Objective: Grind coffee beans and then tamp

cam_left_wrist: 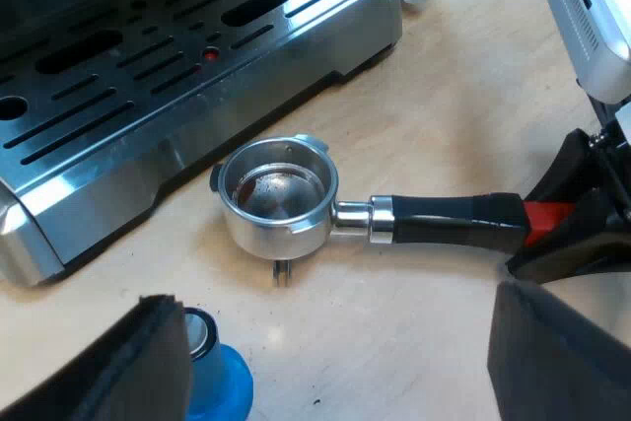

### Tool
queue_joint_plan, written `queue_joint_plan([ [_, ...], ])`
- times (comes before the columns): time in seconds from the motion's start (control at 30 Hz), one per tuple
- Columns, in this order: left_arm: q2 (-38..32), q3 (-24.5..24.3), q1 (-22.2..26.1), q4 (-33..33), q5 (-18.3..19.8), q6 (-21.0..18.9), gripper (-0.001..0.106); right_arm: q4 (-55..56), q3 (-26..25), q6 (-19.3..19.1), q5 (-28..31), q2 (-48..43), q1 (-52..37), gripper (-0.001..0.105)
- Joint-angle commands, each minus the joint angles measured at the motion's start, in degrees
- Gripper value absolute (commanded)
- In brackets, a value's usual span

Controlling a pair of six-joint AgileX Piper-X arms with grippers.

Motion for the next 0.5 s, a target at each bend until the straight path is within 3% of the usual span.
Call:
queue_joint_plan([
  [0.03, 0.0, -0.1, -0.2, -0.6, 0.3, -0.1, 0.065, 0.8, -0.5, -0.1, -0.3, -0.1, -0.1, 0.016],
  [0.07, 0.0, -0.1, -0.2, -0.6, 0.3, -0.1, 0.065, 1.0, -0.5, -0.1, -0.3, -0.1, -0.1, 0.022],
  [0.13, 0.0, -0.1, -0.2, -0.6, 0.3, -0.1, 0.065, 2.7, -0.5, 0.1, -0.2, -0.1, -0.1, 0.043],
  [0.23, 0.0, -0.1, -0.2, -0.6, 0.3, -0.1, 0.065, 5.3, -0.5, 1.3, -0.1, -0.1, -0.1, 0.057],
  [0.5, 0.0, -0.1, -0.2, -0.6, 0.3, -0.1, 0.065, 9.7, -0.6, 2.4, 0.2, -0.4, -0.1, 0.057],
])
